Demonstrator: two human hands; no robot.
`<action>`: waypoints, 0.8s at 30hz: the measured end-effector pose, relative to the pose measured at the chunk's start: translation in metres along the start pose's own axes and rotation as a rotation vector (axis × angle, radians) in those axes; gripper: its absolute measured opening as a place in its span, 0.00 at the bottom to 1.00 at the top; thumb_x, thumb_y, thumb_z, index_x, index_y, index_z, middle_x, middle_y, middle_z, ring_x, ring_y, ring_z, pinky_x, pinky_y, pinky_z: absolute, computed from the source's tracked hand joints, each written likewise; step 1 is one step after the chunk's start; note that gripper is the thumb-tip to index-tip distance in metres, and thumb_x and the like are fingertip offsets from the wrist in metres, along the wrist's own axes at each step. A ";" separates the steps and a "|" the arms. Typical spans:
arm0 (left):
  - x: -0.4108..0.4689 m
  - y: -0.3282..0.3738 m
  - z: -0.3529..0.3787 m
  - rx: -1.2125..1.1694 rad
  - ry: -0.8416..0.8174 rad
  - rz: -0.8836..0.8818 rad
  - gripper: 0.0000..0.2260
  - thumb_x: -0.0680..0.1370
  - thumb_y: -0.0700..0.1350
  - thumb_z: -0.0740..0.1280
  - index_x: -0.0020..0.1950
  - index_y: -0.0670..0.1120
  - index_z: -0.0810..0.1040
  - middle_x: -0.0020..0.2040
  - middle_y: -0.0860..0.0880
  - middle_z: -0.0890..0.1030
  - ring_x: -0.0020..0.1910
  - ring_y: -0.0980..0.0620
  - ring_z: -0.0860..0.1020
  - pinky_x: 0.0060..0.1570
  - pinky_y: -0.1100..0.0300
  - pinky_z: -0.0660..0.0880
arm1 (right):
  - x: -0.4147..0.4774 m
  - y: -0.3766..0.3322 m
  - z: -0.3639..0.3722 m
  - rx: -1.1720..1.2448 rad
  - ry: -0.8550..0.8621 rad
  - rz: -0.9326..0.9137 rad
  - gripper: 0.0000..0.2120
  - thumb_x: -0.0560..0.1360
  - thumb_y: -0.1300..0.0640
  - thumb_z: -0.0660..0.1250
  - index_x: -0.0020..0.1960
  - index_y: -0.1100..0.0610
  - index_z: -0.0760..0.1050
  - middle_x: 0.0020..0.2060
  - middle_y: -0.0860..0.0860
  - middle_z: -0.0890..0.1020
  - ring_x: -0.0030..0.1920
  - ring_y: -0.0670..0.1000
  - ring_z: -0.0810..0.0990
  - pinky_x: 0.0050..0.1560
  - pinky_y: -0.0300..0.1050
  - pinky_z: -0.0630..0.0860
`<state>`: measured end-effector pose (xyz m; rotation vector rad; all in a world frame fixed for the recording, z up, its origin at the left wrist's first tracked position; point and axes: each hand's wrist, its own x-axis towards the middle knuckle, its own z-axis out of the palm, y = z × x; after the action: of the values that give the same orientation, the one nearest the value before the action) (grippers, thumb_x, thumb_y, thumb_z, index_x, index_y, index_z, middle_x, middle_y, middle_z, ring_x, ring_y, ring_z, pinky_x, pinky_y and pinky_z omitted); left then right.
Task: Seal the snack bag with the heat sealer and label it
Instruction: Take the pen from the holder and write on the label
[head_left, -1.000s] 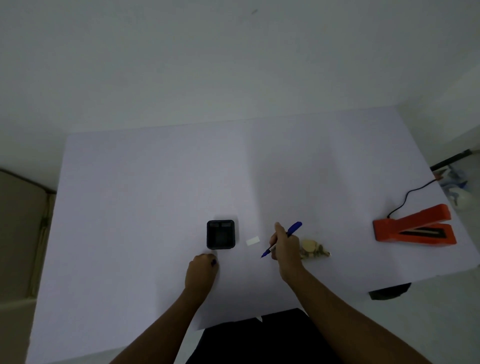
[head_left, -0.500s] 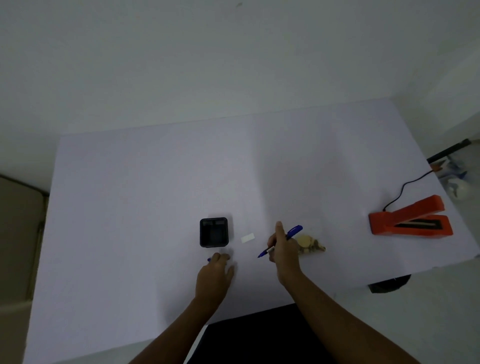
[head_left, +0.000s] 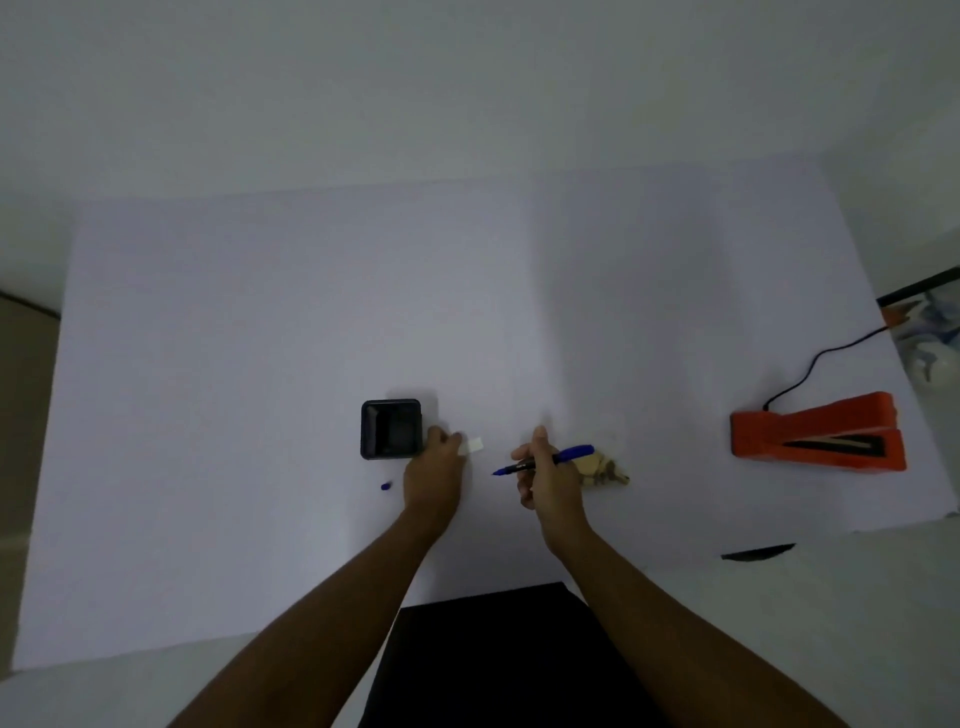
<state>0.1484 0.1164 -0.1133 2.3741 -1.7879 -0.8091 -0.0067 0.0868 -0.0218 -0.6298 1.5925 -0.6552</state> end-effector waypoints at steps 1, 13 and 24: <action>0.001 -0.001 0.000 -0.011 -0.001 -0.015 0.05 0.78 0.43 0.67 0.54 0.46 0.78 0.49 0.48 0.76 0.32 0.52 0.78 0.30 0.58 0.81 | 0.002 0.000 -0.001 0.000 -0.012 0.001 0.25 0.81 0.43 0.58 0.38 0.61 0.78 0.23 0.55 0.73 0.22 0.49 0.69 0.22 0.39 0.65; 0.006 0.005 0.001 -0.109 0.064 -0.052 0.04 0.79 0.41 0.65 0.49 0.42 0.77 0.45 0.45 0.79 0.36 0.46 0.80 0.36 0.53 0.81 | 0.032 -0.006 0.007 -0.124 -0.088 -0.139 0.21 0.80 0.44 0.60 0.43 0.58 0.83 0.32 0.53 0.84 0.20 0.49 0.73 0.22 0.40 0.72; -0.015 -0.002 0.006 -0.027 0.069 0.048 0.01 0.76 0.40 0.70 0.45 0.44 0.82 0.39 0.46 0.82 0.31 0.49 0.80 0.32 0.55 0.81 | 0.050 0.026 0.054 -0.569 -0.302 -0.448 0.16 0.79 0.51 0.66 0.37 0.59 0.77 0.29 0.52 0.80 0.31 0.48 0.79 0.35 0.39 0.76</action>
<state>0.1449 0.1327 -0.1140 2.3029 -1.7888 -0.7317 0.0401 0.0655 -0.0801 -1.4652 1.3551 -0.3907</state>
